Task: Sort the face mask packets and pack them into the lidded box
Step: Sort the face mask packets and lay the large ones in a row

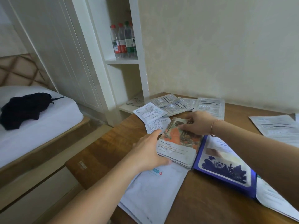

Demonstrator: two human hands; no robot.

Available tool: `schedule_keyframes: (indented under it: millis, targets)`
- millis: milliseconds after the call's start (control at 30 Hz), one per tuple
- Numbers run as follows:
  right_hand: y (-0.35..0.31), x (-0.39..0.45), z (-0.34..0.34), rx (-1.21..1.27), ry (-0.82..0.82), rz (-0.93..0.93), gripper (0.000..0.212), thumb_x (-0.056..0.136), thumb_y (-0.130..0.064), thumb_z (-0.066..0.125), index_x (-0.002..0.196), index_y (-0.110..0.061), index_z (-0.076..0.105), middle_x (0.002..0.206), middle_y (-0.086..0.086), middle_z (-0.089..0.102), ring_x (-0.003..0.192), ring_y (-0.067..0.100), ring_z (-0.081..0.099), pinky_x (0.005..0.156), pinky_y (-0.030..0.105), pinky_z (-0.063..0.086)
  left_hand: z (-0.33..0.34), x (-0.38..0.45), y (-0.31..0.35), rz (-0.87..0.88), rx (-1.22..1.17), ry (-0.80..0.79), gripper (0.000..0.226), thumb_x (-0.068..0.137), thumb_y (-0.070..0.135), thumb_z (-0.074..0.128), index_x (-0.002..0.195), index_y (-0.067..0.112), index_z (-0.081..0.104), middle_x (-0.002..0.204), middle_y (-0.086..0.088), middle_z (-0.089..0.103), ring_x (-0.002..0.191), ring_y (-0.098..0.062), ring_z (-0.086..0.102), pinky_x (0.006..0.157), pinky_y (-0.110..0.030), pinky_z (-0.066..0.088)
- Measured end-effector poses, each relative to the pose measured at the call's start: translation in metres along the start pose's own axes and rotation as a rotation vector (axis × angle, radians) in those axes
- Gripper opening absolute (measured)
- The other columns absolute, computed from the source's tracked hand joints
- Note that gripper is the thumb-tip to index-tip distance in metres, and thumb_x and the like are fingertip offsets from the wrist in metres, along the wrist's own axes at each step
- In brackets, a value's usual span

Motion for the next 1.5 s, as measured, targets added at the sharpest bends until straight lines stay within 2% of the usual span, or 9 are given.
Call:
schedule_keyframes:
  millis: [100,333,533,600,767,933,1067,1300,1500]
  targets:
    - [-0.001,-0.002,0.003,-0.030,0.021,-0.026,0.047,0.087,-0.059,0.055,0.106,-0.018,0.067,0.087,0.003,0.066,0.078,0.021,0.060,0.063,0.029,0.048,0.000,0.000,0.000,0.009,0.004,0.005,0.099,0.069,0.046,0.084,0.148,0.037,0.026,0.136,0.013,0.049,0.127,-0.013,0.044,0.105,-0.041,0.042]
    - [-0.006,-0.007,0.004,-0.055,0.046,-0.002,0.046,0.088,-0.055,0.056,0.095,-0.011,0.066,0.075,0.003,0.060,0.068,0.018,0.054,0.055,0.027,0.041,0.001,0.000,-0.002,0.059,-0.012,0.045,0.086,0.067,0.046,0.085,0.139,0.036,0.040,0.122,0.016,0.055,0.113,-0.008,0.051,0.094,-0.034,0.051]
    - [0.003,-0.003,0.001,0.087,0.042,0.025,0.059,0.088,-0.058,0.055,0.131,-0.017,0.056,0.120,0.006,0.064,0.109,0.026,0.059,0.089,0.033,0.050,-0.019,0.011,-0.009,0.062,0.060,-0.134,0.097,0.070,0.055,0.080,0.149,0.037,0.027,0.144,0.015,0.043,0.123,-0.007,0.046,0.099,-0.029,0.043]
    - [0.006,-0.002,-0.001,0.103,0.090,0.027,0.063,0.089,-0.057,0.053,0.139,-0.018,0.048,0.132,0.005,0.059,0.119,0.026,0.055,0.097,0.035,0.046,-0.037,0.033,-0.016,0.027,0.078,-0.073,0.090,0.075,0.063,0.071,0.150,0.036,0.031,0.146,0.014,0.043,0.126,-0.009,0.047,0.102,-0.031,0.043]
    - [0.007,-0.007,-0.008,0.151,0.176,-0.010,0.053,0.090,-0.051,0.057,0.134,-0.022,0.053,0.132,0.002,0.058,0.119,0.023,0.054,0.096,0.032,0.044,-0.047,0.110,-0.035,-0.015,0.134,0.282,0.068,0.090,0.049,0.063,0.145,0.016,0.042,0.148,-0.002,0.045,0.135,-0.022,0.041,0.107,-0.034,0.036]
    - [0.004,-0.011,-0.014,0.156,0.211,-0.085,0.049,0.088,-0.053,0.057,0.129,-0.025,0.056,0.129,-0.001,0.060,0.117,0.020,0.055,0.096,0.030,0.043,-0.030,0.150,-0.044,-0.026,0.273,0.237,0.067,0.088,0.061,0.057,0.141,0.022,0.049,0.141,-0.004,0.053,0.128,-0.024,0.049,0.100,-0.037,0.045]
    - [0.004,-0.014,-0.009,0.146,0.247,-0.142,0.051,0.089,-0.054,0.055,0.131,-0.026,0.056,0.130,-0.004,0.060,0.119,0.017,0.056,0.097,0.026,0.042,-0.027,0.151,-0.046,0.123,0.596,0.262,0.066,0.085,0.078,0.039,0.123,0.029,0.063,0.112,0.000,0.068,0.105,-0.023,0.062,0.076,-0.034,0.045]
    - [-0.014,-0.020,0.004,0.164,0.249,-0.167,0.047,0.090,-0.050,0.056,0.129,-0.025,0.058,0.130,-0.003,0.060,0.121,0.017,0.052,0.099,0.027,0.041,-0.034,0.122,-0.033,0.382,1.042,0.140,0.028,0.096,0.019,0.042,0.091,0.012,0.069,0.091,-0.008,0.070,0.083,-0.030,0.064,0.062,-0.031,0.039]
    - [-0.048,-0.047,-0.005,-0.030,0.299,-0.320,0.056,0.091,-0.036,0.059,0.142,-0.028,0.041,0.146,-0.006,0.043,0.137,0.015,0.032,0.112,0.035,0.034,-0.043,0.062,-0.055,0.611,1.121,0.305,0.009,0.080,0.018,0.075,0.086,0.012,0.072,0.077,-0.003,0.072,0.059,-0.020,0.068,0.041,-0.025,0.046]
Point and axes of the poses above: each hand's wrist, its own x-axis towards the middle knuckle, its own z-axis out of the palm, y = z × x, the point moved 1 cm from there along x, towards the middle knuckle
